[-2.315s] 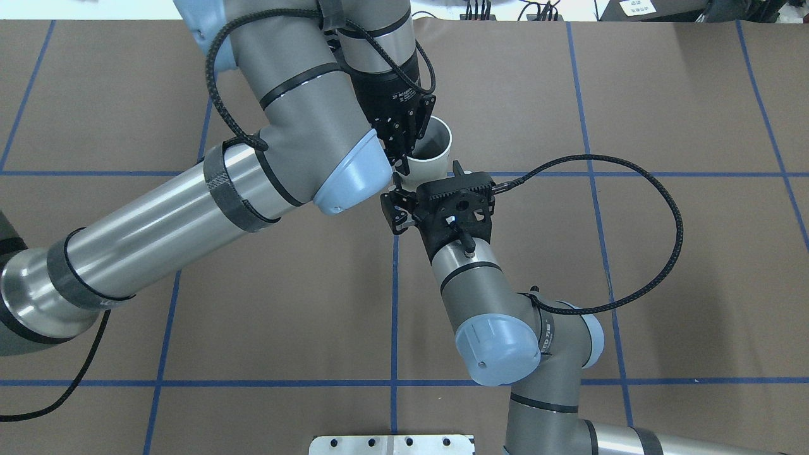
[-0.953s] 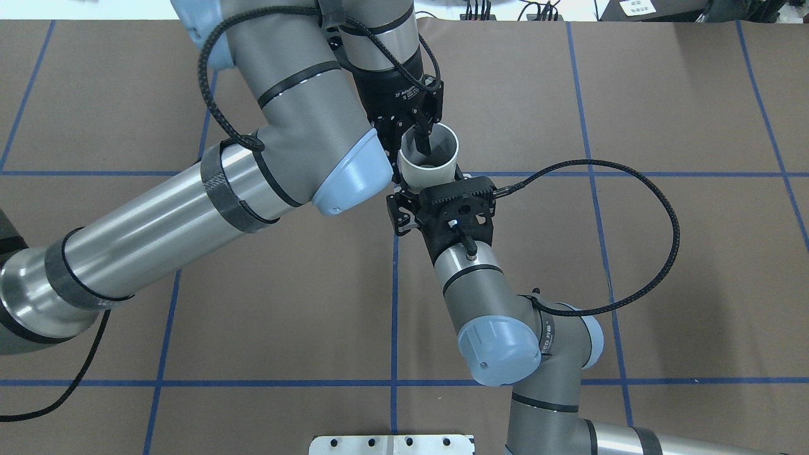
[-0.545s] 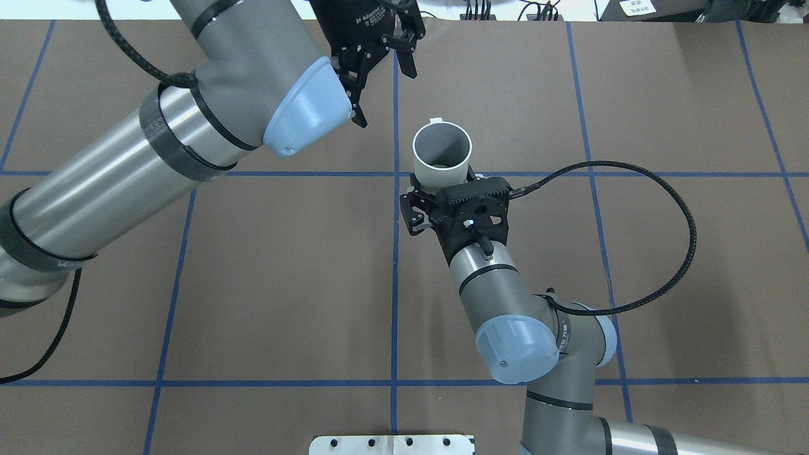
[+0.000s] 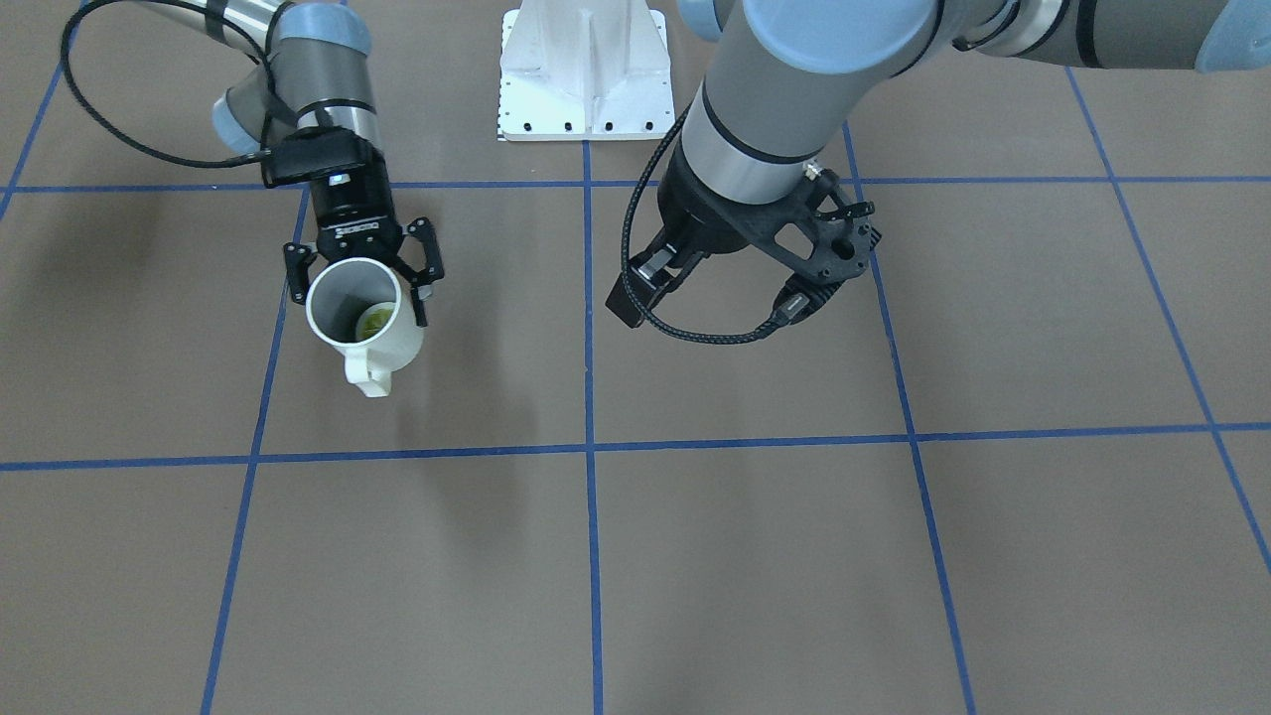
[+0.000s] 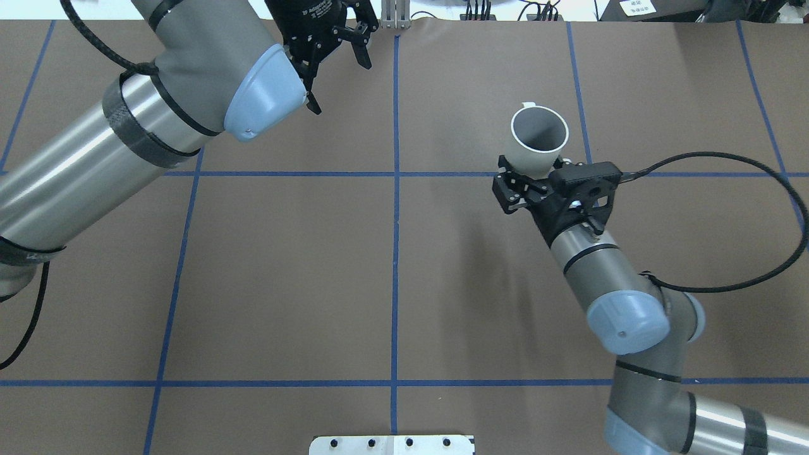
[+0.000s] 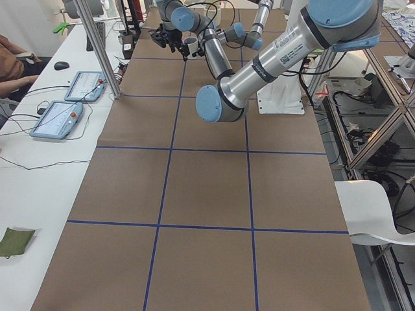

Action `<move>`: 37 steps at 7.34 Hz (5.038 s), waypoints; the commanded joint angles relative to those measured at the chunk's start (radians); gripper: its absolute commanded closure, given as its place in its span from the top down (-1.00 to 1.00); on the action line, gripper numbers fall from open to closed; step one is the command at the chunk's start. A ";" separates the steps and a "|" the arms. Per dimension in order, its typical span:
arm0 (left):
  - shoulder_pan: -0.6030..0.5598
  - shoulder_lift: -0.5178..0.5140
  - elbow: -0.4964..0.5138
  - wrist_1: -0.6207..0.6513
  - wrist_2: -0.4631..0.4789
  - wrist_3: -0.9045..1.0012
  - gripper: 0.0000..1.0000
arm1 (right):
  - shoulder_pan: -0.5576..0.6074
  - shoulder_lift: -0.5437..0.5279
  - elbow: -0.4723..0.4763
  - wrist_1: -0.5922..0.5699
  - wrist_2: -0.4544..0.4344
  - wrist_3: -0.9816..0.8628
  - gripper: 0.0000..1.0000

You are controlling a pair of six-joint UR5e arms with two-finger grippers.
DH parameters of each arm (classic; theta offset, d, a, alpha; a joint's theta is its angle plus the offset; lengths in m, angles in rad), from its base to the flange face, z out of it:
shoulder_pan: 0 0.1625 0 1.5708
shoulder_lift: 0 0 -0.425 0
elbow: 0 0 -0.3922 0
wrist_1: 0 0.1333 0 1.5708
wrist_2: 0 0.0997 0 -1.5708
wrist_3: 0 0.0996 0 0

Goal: Left arm hands cup to right arm to dump lemon

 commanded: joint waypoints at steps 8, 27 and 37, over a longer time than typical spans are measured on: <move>-0.015 0.035 0.049 -0.010 0.021 0.081 1.00 | 0.462 -0.635 -0.334 0.946 0.486 0.234 -0.80; -0.007 0.032 0.058 -0.020 0.045 0.079 1.00 | 0.768 -0.552 -0.584 1.361 0.667 2.103 -0.56; -0.017 0.021 0.055 -0.020 0.116 0.082 1.00 | 0.810 -0.453 -0.525 1.286 0.766 2.046 -0.77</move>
